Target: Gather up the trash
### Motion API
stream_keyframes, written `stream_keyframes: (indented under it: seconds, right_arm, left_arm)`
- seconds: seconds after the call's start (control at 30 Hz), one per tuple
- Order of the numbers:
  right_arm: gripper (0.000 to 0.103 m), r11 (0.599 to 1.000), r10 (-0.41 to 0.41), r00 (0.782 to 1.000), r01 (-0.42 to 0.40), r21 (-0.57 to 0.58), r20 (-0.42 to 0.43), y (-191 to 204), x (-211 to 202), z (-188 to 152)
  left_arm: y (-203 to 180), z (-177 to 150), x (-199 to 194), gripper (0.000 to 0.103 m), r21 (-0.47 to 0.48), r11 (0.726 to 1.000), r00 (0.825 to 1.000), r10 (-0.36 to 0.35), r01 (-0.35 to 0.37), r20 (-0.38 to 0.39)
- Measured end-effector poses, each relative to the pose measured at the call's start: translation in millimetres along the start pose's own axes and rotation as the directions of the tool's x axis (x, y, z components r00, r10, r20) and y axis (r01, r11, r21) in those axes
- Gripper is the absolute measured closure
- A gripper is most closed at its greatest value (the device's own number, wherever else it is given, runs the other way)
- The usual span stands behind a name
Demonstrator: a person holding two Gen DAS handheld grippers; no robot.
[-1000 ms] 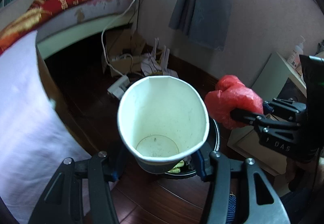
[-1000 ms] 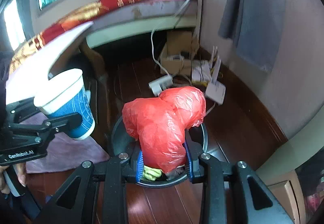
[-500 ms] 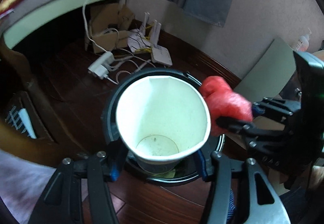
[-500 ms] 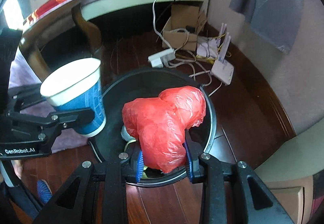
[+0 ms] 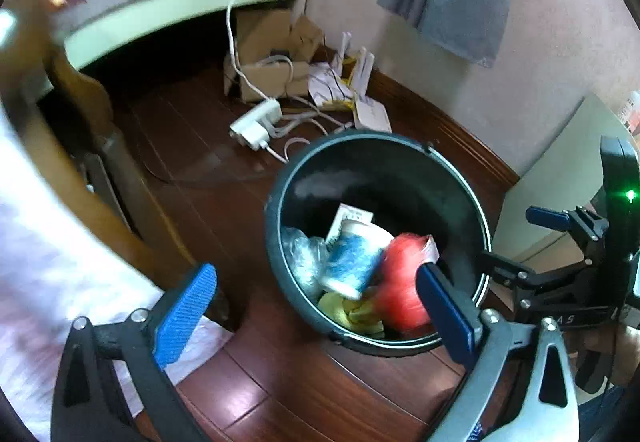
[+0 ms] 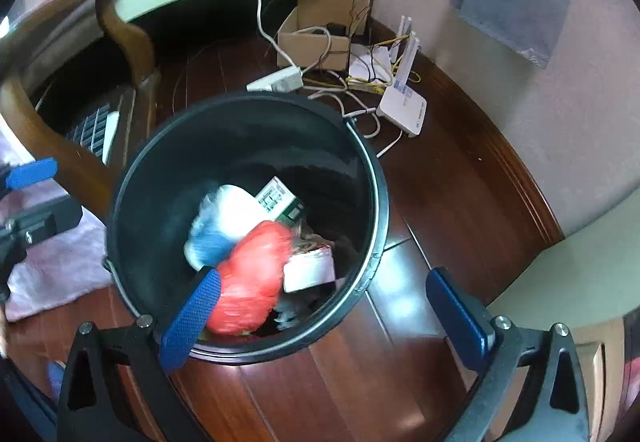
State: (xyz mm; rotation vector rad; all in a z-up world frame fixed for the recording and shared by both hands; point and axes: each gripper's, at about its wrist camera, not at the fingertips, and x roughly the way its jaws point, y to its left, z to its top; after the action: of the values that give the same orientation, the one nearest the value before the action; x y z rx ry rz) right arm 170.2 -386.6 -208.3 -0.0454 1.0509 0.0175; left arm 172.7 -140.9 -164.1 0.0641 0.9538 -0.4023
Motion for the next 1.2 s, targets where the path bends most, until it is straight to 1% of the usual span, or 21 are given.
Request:
stream_keyframes:
  seconds: [0.2, 0.4, 0.6, 0.73, 0.9, 1.0, 1.1, 1.2]
  right_arm:
    - [0.0, 1.0, 0.018, 0.999, -0.018, -0.006, 0.049, 18, -34, 8]
    - [0.0, 0.999, 0.029, 0.994, -0.025, -0.034, 0.106, 43, -82, 15]
    - [0.0, 0.998, 0.027, 0.986, -0.018, -0.054, 0.162, 69, -132, 20]
    - [0.0, 0.997, 0.025, 0.977, -0.01, -0.075, 0.214, 88, -175, 22]
    - [0.0, 0.997, 0.018, 0.96, 0.003, -0.077, 0.278, 103, -230, 19]
    - [0.0, 0.997, 0.017, 0.95, 0.005, -0.071, 0.31, 110, -264, 12]
    - [0.0, 0.997, 0.022, 0.939, 0.003, -0.073, 0.342, 121, -295, 1]
    - [0.0, 0.997, 0.021, 0.929, 0.01, -0.083, 0.369, 131, -323, -10]
  left_arm:
    - [7, -3, -45, 0.002, -0.006, 0.999, 0.996, 0.053, -0.053, 0.074]
    - [15, -4, -80, 0.002, -0.029, 0.994, 0.988, 0.104, -0.101, 0.112]
    - [22, -8, -131, 0.002, -0.064, 0.991, 0.977, 0.124, -0.114, 0.175]
    - [25, -12, -163, 0.002, -0.078, 0.989, 0.965, 0.142, -0.128, 0.219]
    - [28, -21, -207, 0.002, -0.084, 0.978, 0.947, 0.204, -0.189, 0.25]
    - [28, -29, -228, 0.001, -0.093, 0.973, 0.936, 0.228, -0.21, 0.268]
    - [29, -35, -252, 0.001, -0.131, 0.97, 0.933, 0.234, -0.205, 0.275]
    - [26, -44, -278, 0.001, -0.146, 0.969, 0.922, 0.237, -0.201, 0.307]
